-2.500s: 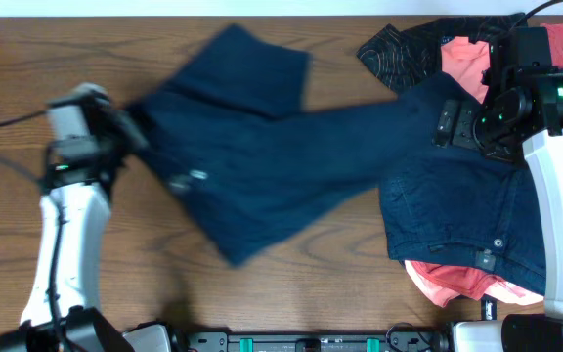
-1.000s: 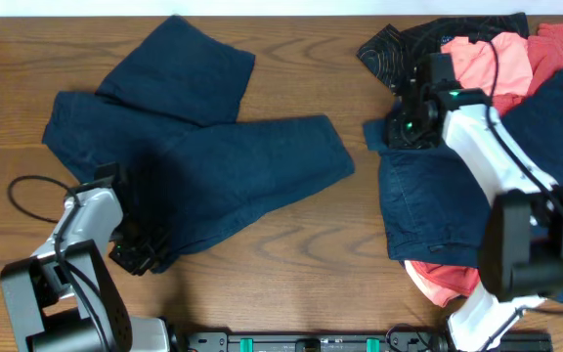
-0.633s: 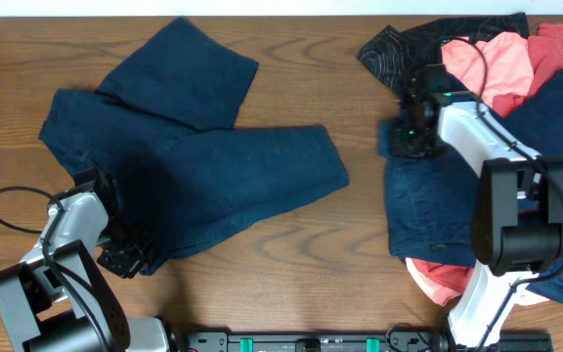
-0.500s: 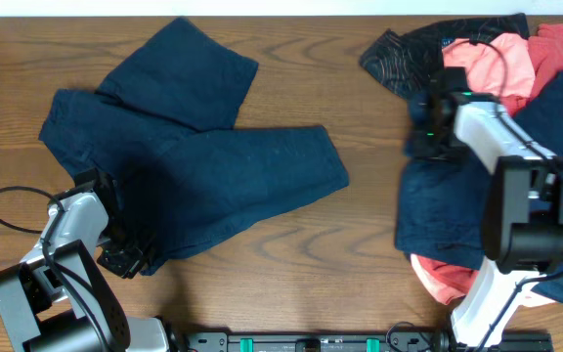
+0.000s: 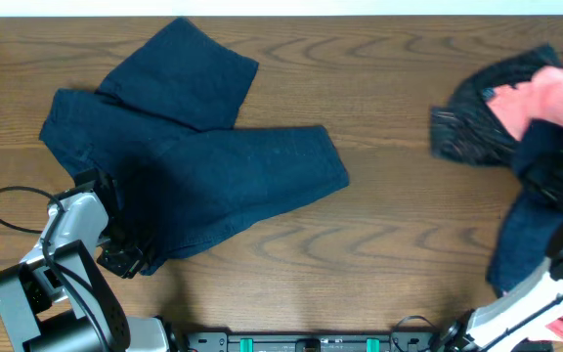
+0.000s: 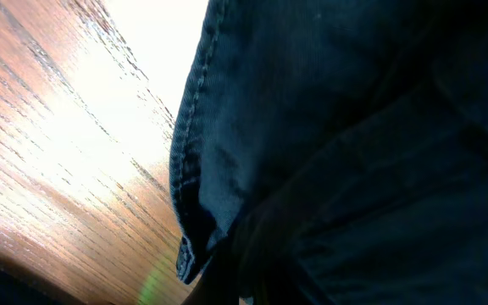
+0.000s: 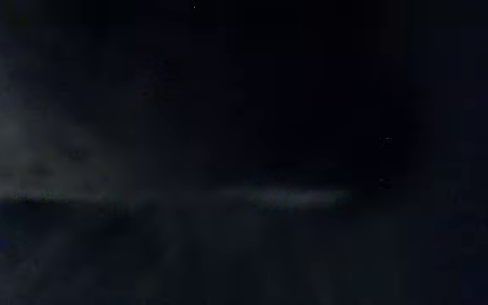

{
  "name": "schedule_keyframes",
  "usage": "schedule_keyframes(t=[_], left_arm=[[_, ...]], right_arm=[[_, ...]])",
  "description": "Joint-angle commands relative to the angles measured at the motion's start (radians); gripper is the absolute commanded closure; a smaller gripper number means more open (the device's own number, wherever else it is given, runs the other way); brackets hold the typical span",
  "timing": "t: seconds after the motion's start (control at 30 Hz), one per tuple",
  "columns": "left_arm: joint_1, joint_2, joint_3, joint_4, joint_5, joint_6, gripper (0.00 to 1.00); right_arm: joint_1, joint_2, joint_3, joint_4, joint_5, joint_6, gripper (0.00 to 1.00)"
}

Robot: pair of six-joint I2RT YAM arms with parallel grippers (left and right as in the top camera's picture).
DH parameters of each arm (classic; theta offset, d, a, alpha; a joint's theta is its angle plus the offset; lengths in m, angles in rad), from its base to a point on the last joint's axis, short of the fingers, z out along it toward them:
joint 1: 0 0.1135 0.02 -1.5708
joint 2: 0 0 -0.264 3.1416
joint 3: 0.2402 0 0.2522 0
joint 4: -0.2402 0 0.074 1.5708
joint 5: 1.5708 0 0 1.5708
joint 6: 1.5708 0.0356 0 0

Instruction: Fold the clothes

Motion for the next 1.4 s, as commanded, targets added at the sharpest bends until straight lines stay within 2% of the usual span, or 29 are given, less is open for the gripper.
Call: schedule_keyframes(t=[0.0,0.07,0.17,0.33,0.5,0.7,0.8,0.97,1.13,1.37], left_arm=[[0.011,0.011,-0.018,0.037,-0.056,0.014,0.94],[0.011,0.011,-0.018,0.036,-0.056,0.018,0.94],[0.011,0.011,-0.018,0.036,-0.057,0.026,0.94],[0.011,0.011,-0.018,0.040,-0.057,0.025,0.94],[0.011,0.011,-0.018,0.045,-0.057,0.025,0.94],[0.011,0.011,-0.018,0.044,-0.056,0.025,0.94],[0.011,0.011,-0.018,0.044,-0.056,0.025,0.94],[0.011,0.011,-0.018,0.044,-0.056,0.025,0.94],[0.011,0.011,-0.018,0.044,-0.056,0.025,0.94],[0.011,0.011,-0.018,0.044,-0.056,0.025,0.94]], right_arm=[[-0.041,0.027,0.018,-0.018,-0.410,-0.153,0.36],[-0.023,0.004,0.045,-0.056,-0.493,-0.211,0.34],[0.044,-0.058,0.070,-0.119,-0.506,-0.248,0.28],[0.217,-0.153,0.067,-0.284,-0.505,-0.249,0.12],[0.405,-0.156,0.009,-0.380,-0.510,-0.237,0.12],[0.640,-0.156,-0.116,-0.283,-0.533,-0.092,0.13],[0.735,-0.156,-0.168,-0.175,-0.602,-0.024,0.15],[0.886,-0.156,-0.208,-0.004,-0.610,0.112,0.17],[0.981,-0.155,-0.208,0.105,-0.528,0.244,0.19],[1.070,-0.133,-0.209,0.151,-0.403,0.414,0.21]])
